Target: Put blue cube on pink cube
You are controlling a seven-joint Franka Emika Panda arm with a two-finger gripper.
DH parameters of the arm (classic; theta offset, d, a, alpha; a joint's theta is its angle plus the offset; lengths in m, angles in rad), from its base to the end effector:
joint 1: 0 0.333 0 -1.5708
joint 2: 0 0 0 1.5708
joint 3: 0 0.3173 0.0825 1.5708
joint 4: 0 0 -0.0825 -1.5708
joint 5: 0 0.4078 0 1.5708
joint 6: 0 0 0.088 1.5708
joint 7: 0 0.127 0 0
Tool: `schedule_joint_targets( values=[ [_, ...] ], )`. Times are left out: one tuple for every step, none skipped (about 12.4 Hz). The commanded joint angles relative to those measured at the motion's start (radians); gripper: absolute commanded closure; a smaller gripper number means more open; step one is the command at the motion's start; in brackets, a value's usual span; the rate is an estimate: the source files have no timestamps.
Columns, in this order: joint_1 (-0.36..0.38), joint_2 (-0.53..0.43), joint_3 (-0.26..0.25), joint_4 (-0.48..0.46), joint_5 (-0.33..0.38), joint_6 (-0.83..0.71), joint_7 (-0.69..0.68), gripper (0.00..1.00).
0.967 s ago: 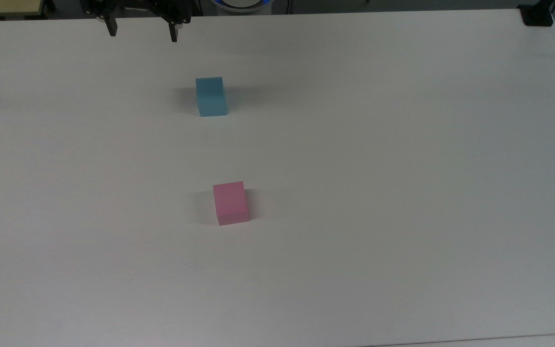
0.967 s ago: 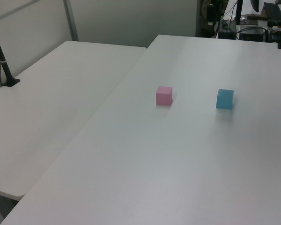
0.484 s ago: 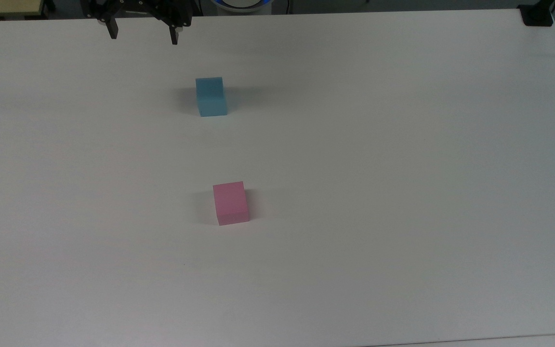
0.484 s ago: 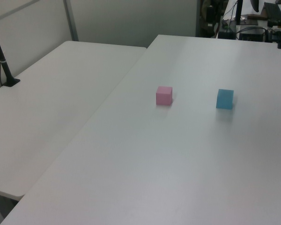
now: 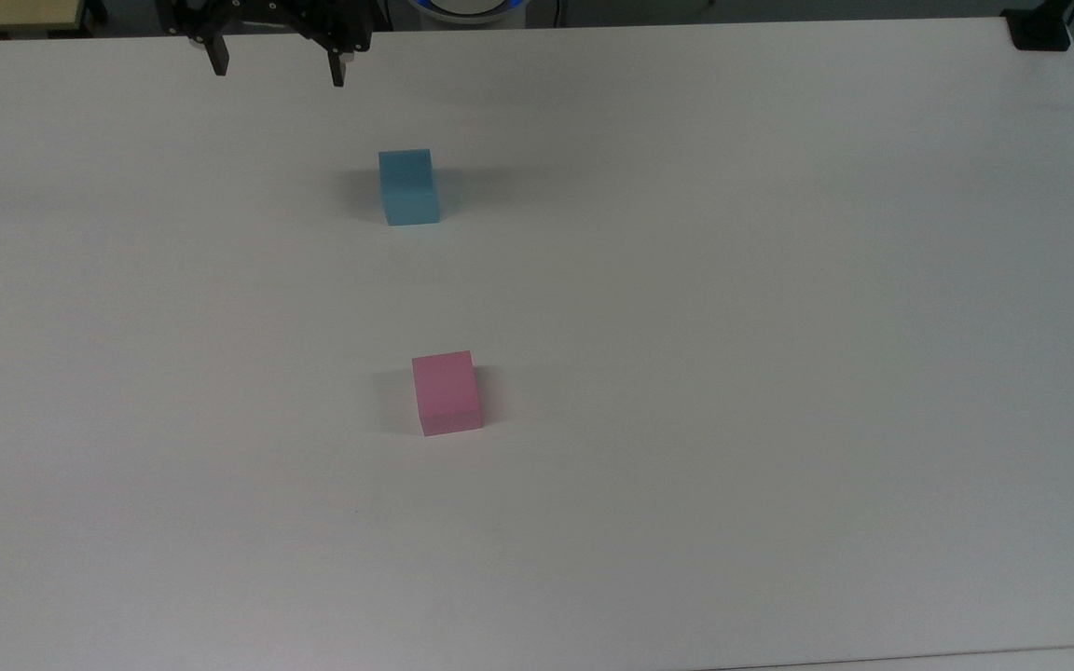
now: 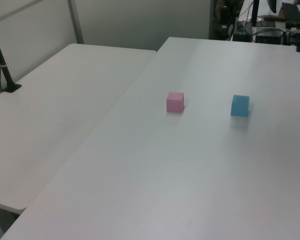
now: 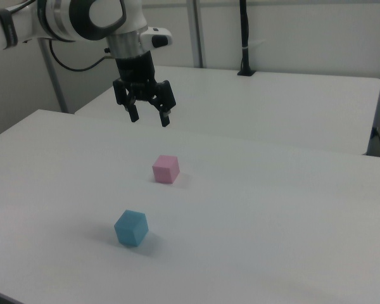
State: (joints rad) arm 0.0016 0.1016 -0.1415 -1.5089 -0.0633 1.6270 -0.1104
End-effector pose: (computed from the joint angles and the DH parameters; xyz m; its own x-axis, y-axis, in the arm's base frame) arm 0.6083 -0.0894 0.5820 0.9996 -0.0253 0.0087 -0.0259 -0.9965 0.0789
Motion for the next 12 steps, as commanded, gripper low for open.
schedule_joint_targets(
  values=[
    [0.006,-0.002,-0.003,-0.004,-0.001,0.004,0.003,0.00],
    [0.006,-0.002,-0.003,-0.005,-0.003,0.004,0.003,0.00],
    [0.008,-0.002,-0.003,-0.005,-0.001,0.002,0.003,0.00],
    [0.008,-0.002,-0.003,-0.005,-0.001,0.002,0.003,0.00],
    [0.008,-0.002,-0.003,-0.005,-0.003,0.002,0.003,0.00],
    [0.006,-0.002,-0.003,-0.004,-0.003,0.004,0.003,0.00],
    [0.006,-0.002,-0.003,-0.002,-0.003,0.004,0.003,0.00],
    [0.008,-0.002,-0.003,-0.002,-0.003,0.002,0.005,0.00],
    [0.009,-0.005,-0.003,-0.002,-0.003,-0.002,0.008,0.00],
    [0.009,-0.008,-0.003,-0.002,-0.003,-0.006,0.009,0.00],
    [0.008,-0.008,-0.003,-0.001,-0.003,-0.006,0.011,0.00],
    [0.006,-0.005,-0.003,-0.001,-0.004,-0.003,0.011,0.00]
  ],
)
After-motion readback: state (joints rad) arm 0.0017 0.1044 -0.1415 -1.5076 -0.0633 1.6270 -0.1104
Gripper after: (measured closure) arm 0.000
